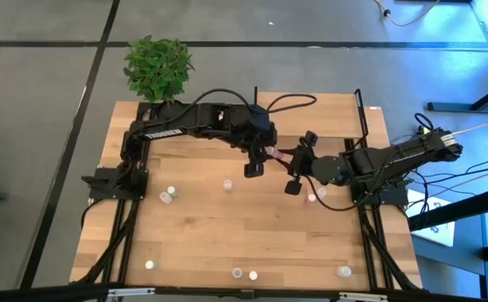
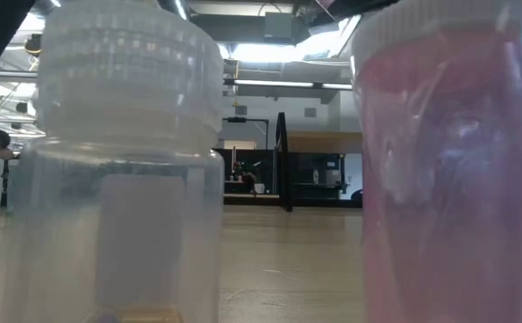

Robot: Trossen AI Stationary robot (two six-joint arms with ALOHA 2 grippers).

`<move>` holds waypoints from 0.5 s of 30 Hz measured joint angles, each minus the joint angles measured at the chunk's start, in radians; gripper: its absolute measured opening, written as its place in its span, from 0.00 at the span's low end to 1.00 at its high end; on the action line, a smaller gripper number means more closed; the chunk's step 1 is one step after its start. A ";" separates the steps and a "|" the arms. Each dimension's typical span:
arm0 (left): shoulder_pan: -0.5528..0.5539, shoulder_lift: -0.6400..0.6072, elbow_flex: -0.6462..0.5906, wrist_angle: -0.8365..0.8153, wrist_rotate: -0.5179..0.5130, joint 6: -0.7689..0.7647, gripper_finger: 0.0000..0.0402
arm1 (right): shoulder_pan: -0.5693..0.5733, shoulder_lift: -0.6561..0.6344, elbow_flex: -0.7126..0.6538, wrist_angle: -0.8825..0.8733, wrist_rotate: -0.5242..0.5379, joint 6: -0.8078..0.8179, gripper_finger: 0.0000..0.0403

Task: Pick and place medicine bottles onto shelf by color
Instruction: Move the top pink pill bottle to the center of the table

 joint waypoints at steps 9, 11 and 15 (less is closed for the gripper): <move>-0.004 -0.002 0.000 -0.005 -0.025 0.021 0.33 | 0.000 0.000 0.000 0.001 -0.001 0.000 0.25; -0.004 -0.002 0.000 -0.005 -0.026 0.021 0.30 | 0.000 0.000 0.000 0.001 -0.001 0.000 0.25; -0.004 -0.002 0.000 -0.005 -0.028 0.021 0.26 | 0.000 0.000 0.000 0.001 0.000 0.001 0.25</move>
